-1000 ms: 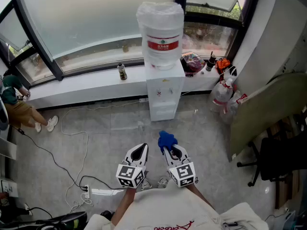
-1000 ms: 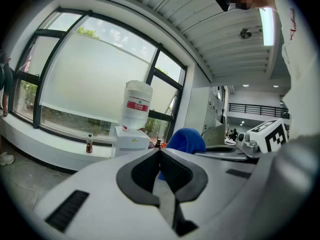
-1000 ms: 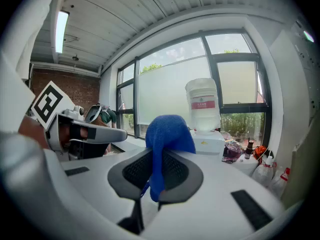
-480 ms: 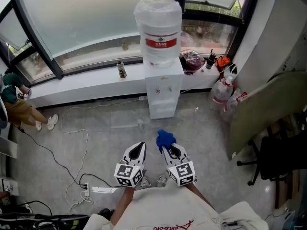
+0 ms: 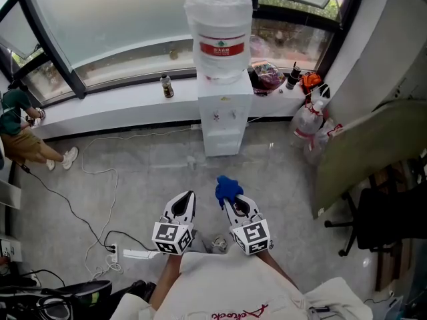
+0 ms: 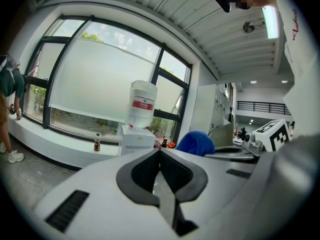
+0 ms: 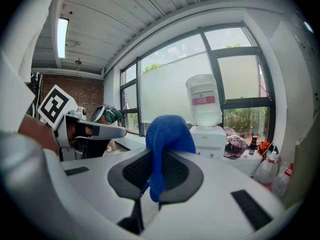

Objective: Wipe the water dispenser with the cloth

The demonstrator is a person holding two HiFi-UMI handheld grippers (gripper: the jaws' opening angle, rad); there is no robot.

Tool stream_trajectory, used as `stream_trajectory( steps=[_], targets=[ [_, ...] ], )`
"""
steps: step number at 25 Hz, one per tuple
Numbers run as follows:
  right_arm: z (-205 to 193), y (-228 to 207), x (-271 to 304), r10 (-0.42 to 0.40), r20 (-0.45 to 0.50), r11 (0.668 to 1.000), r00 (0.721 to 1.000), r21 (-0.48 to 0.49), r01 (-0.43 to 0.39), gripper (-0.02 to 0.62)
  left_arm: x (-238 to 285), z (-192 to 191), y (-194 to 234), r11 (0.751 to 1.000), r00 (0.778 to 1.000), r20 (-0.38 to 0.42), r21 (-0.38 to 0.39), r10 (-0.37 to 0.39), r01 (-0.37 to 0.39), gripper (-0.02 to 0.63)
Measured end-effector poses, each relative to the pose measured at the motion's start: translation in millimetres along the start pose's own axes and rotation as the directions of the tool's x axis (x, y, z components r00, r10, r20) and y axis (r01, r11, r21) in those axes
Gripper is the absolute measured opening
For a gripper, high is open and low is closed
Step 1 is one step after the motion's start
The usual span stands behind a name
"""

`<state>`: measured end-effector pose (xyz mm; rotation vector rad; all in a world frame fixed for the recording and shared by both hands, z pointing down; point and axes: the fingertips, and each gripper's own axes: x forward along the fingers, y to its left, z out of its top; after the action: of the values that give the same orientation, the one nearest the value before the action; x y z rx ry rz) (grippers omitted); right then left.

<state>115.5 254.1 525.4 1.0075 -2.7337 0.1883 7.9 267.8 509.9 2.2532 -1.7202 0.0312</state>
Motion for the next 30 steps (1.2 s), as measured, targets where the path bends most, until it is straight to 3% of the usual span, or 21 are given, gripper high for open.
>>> stream_trajectory(
  steps=[15, 30],
  targets=[
    [-2.5, -16.8, 27.2, -0.003, -0.007, 1.0, 1.0, 0.002, 0.003, 0.043, 24.5, 0.7, 24.2, 1.0, 1.0, 0.006, -0.006, 0.014, -0.013, 0.012],
    [22.9, -67.1, 162.4, -0.033, -0.039, 0.999, 0.999, -0.007, 0.033, 0.043, 138.5, 35.8, 118.3, 0.999, 0.999, -0.002, -0.026, -0.047, 0.047, 0.012]
  ],
)
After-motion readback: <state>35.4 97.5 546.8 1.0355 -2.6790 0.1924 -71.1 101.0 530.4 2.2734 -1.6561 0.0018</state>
